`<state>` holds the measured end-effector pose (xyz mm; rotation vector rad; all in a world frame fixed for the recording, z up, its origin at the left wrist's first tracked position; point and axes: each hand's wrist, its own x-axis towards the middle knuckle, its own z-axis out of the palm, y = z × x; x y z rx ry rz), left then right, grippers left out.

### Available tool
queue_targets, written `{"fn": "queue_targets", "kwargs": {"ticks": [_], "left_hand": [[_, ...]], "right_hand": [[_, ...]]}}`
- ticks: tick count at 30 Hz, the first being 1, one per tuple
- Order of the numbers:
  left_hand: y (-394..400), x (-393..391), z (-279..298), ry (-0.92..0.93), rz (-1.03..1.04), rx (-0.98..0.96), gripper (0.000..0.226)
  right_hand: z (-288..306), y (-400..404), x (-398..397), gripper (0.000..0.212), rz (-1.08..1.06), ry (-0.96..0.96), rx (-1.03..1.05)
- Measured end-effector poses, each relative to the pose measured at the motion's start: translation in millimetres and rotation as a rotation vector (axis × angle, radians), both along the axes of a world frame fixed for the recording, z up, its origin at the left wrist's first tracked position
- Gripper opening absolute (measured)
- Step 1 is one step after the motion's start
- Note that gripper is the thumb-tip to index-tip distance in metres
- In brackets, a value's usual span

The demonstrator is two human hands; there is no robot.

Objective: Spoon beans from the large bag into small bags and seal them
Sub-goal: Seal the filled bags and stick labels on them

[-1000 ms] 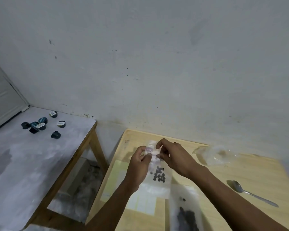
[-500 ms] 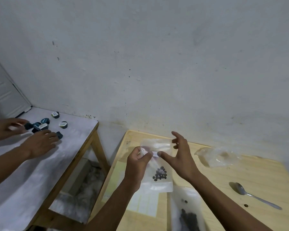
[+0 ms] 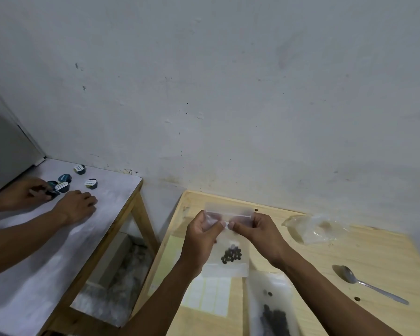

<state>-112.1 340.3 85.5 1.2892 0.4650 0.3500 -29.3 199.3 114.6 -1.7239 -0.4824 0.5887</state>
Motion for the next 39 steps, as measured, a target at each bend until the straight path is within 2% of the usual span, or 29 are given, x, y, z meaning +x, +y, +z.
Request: {"fn": "queue_targets", "kwargs": {"ticks": [2,6,12,18,22,26,29,34,37,39], "left_hand": [[0,-1,1,0.005,-0.002,-0.014,0.017],[-1,-1,3,0.017,0.003,-0.033,0.014],[0,0,-3,0.074,0.01,0.018,0.014],[-1,0,-7,0.089,0.015,0.046,0.011],[1,0,-10,0.115,-0.019,0.047,0.009],[5,2,-16,0.165,-0.026,0.057,0.013],[6,2,-22,0.203,-0.034,0.105,0.015],[13,3,-33,0.336,-0.02,0.1,0.024],[20,3,-52,0.423,-0.103,0.131,0.013],[22,3,-62,0.484,-0.143,0.127,0.027]], "right_hand": [[1,-1,1,0.016,0.013,-0.014,-0.023],[-2,-2,2,0.038,0.083,0.001,-0.038],[-7,-3,2,0.032,0.054,-0.077,-0.102],[-16,-5,3,0.032,0.072,-0.023,-0.062],[-18,-8,5,0.037,0.128,-0.066,-0.086],[-22,-7,10,0.031,0.144,-0.071,-0.128],[-33,-6,10,0.026,0.129,0.015,-0.155],[-58,-12,4,0.006,-0.03,0.302,-0.105],[-71,-12,6,0.007,-0.09,0.351,-0.156],[-77,-8,11,0.01,-0.203,0.383,-0.14]]}}
